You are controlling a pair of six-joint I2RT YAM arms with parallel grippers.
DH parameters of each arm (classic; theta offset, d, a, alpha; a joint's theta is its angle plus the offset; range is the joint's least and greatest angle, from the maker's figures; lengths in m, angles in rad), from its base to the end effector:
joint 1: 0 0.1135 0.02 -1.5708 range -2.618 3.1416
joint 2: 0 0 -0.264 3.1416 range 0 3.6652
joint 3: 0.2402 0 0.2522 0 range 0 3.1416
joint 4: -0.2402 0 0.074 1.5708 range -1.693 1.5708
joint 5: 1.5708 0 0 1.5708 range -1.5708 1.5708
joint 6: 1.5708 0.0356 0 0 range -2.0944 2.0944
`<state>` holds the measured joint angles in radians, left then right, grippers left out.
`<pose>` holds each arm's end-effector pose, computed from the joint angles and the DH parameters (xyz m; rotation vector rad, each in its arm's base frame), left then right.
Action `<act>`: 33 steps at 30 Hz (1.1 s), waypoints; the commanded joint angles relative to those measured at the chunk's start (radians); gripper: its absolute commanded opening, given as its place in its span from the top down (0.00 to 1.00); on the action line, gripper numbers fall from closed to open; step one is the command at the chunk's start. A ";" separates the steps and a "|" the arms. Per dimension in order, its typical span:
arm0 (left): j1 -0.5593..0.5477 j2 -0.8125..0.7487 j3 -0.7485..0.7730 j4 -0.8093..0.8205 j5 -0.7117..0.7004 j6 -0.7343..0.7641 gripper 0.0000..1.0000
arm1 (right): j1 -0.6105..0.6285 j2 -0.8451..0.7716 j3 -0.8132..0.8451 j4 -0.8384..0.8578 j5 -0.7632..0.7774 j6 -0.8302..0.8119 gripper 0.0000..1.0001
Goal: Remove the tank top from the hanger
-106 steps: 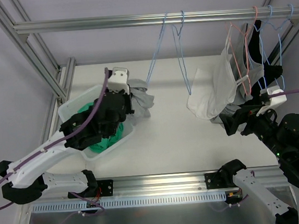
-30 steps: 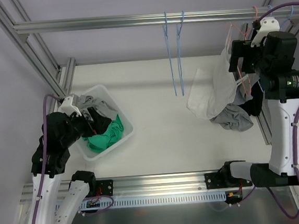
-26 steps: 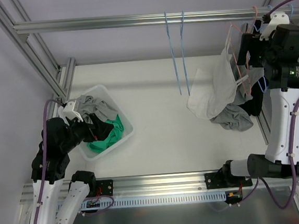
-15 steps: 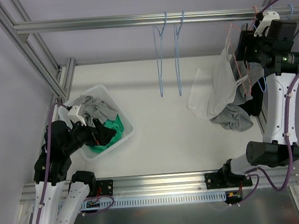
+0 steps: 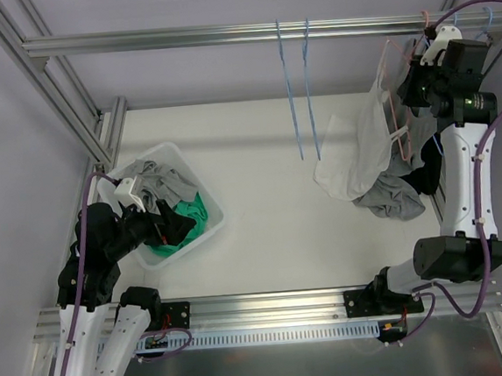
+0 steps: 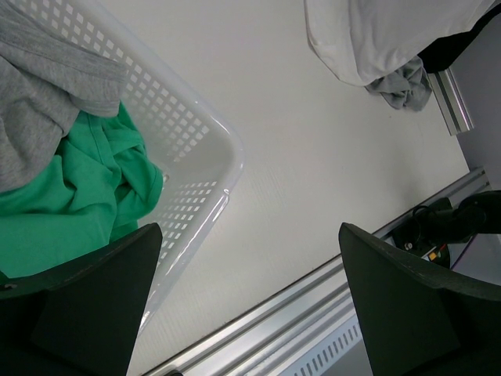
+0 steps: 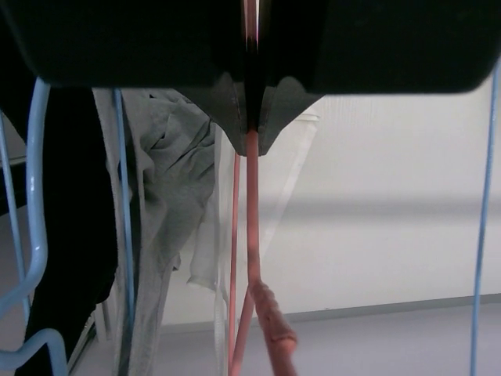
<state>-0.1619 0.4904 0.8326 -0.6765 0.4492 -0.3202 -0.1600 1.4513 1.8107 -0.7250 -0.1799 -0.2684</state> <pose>0.0942 -0.0310 0.3418 0.1589 1.9354 -0.7507 0.2958 -0.0413 0.4790 -0.2239 1.9188 -0.1120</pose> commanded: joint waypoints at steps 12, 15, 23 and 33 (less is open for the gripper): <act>0.005 0.105 0.204 0.047 0.146 0.007 0.01 | -0.004 -0.223 -0.093 0.234 -0.245 0.123 1.00; 0.005 0.164 0.299 0.090 0.236 -0.002 0.01 | -0.004 -0.272 -0.142 0.233 -0.251 0.118 1.00; -0.134 0.381 0.595 0.175 0.247 -0.037 0.01 | -0.004 -0.503 -0.295 0.074 -0.239 0.138 1.00; -0.579 0.759 0.920 0.328 -0.122 0.065 0.01 | 0.005 -0.758 -0.336 -0.237 -0.233 0.175 1.00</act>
<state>-0.6754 1.1603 1.6798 -0.4519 0.4644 -0.3111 -0.1600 0.7677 1.4872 -0.8852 -0.4049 -0.1368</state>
